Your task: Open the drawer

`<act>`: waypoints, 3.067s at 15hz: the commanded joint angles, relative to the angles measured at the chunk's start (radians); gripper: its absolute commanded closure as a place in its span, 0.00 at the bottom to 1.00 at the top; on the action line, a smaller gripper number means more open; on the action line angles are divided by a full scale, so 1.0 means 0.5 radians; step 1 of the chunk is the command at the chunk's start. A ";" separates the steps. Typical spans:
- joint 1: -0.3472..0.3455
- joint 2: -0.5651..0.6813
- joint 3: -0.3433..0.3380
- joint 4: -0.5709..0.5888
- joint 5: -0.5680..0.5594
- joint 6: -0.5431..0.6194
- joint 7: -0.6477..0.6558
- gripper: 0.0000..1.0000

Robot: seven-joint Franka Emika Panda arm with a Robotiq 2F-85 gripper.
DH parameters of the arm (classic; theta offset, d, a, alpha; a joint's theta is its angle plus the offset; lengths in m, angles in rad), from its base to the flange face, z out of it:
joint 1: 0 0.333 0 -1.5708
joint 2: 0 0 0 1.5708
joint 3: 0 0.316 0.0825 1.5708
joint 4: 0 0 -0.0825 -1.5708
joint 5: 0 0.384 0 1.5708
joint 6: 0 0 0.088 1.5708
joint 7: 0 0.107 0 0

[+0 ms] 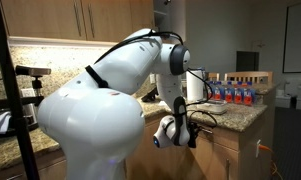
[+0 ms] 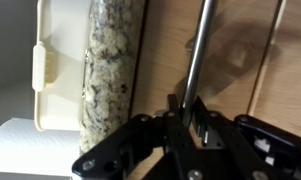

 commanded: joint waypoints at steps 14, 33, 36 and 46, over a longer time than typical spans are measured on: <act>0.466 0.085 -0.359 -0.155 -0.019 -0.257 0.450 0.90; 0.438 0.301 -0.005 -0.215 -0.010 -0.784 0.512 0.90; 0.417 0.307 0.059 -0.235 -0.010 -0.802 0.494 0.65; 0.290 0.235 0.069 -0.184 -0.005 -0.729 0.452 0.19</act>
